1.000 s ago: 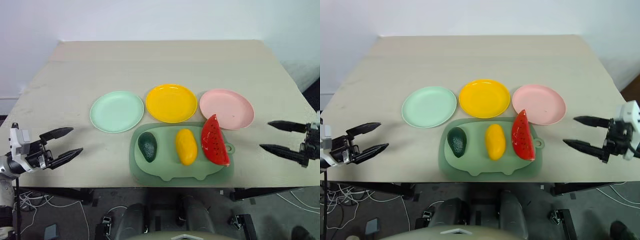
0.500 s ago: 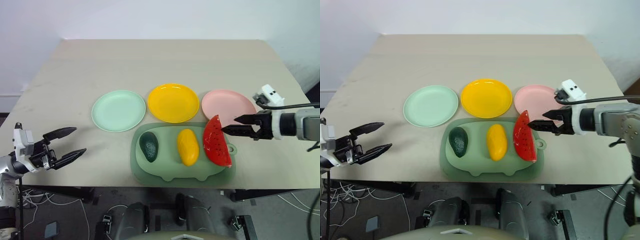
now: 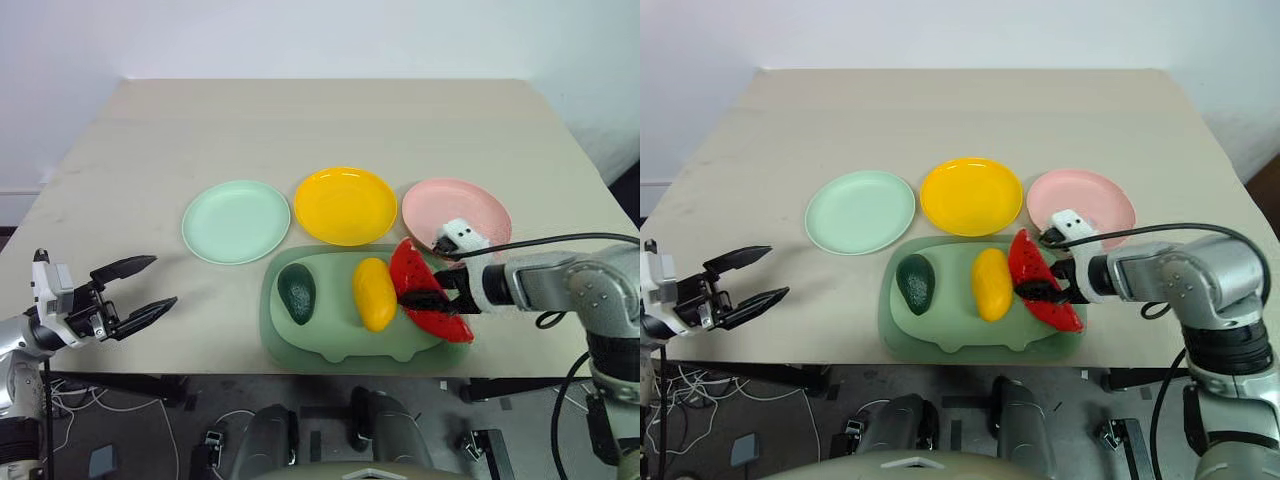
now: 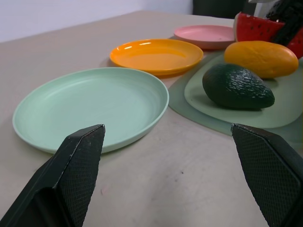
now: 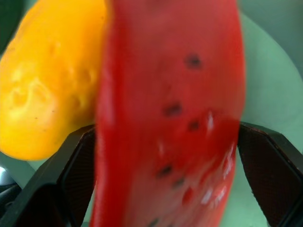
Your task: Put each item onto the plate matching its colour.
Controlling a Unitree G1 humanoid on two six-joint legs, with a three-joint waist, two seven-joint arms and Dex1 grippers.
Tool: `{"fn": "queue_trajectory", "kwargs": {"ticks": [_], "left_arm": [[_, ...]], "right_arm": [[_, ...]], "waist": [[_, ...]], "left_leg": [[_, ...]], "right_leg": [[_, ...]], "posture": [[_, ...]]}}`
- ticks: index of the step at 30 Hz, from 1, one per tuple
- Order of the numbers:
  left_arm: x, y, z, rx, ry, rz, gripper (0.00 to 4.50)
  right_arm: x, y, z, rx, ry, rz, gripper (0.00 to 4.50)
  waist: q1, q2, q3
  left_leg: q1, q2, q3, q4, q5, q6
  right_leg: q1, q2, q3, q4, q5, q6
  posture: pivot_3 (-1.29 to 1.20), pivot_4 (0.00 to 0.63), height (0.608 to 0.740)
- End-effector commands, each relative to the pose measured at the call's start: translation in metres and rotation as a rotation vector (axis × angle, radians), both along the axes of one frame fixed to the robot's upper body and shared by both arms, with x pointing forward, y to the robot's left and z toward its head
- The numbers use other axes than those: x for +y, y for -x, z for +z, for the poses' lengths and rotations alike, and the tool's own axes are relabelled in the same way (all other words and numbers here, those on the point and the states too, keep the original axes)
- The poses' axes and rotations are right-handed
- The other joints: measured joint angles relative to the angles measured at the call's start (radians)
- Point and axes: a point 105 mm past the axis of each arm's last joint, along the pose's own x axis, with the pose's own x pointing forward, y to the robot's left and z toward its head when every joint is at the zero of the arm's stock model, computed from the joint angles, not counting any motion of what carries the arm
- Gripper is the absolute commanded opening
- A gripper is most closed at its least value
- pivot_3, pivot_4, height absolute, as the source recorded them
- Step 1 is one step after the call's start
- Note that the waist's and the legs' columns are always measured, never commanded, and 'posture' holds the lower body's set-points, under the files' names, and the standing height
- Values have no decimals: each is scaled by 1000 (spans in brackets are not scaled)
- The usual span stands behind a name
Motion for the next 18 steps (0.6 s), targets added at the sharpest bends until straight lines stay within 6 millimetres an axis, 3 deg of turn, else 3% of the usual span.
{"fn": "queue_trajectory", "kwargs": {"ticks": [1, 5, 11, 18], "left_arm": [[-3, 1, 7, -41, -19, -7, 4478], [-2, 0, 8, -45, -18, -2, 4478], [-3, -2, 7, -47, -20, 3, 4500], [-2, -4, 5, -44, -19, 7, 4500]], "right_arm": [[1, 0, -4, -19, 57, 2, 4500], [2, -3, -4, -30, 71, 1, 4500], [-1, -7, 2, -55, 71, 5, 3059], [-9, -22, 48, -108, -59, -6, 3034]], "waist": [[-1, -1, -1], [-3, -4, -2], [-5, -8, -4], [-16, -6, -3]], "left_leg": [[0, 0, 0, 0, 0, 0], [1, 0, 0, 0, 0, 0], [1, 1, -1, 0, 0, 0], [-1, 1, -1, 0, 0, 0]], "right_leg": [[0, 0, 0, 0, 0, 0], [1, 0, 0, 0, 0, 0], [1, 0, 0, 0, -1, -1], [-1, 0, 0, 0, 0, 0]], "posture": [[0, 150, 733], [0, 150, 733], [0, 150, 733], [0, 150, 733]]}}
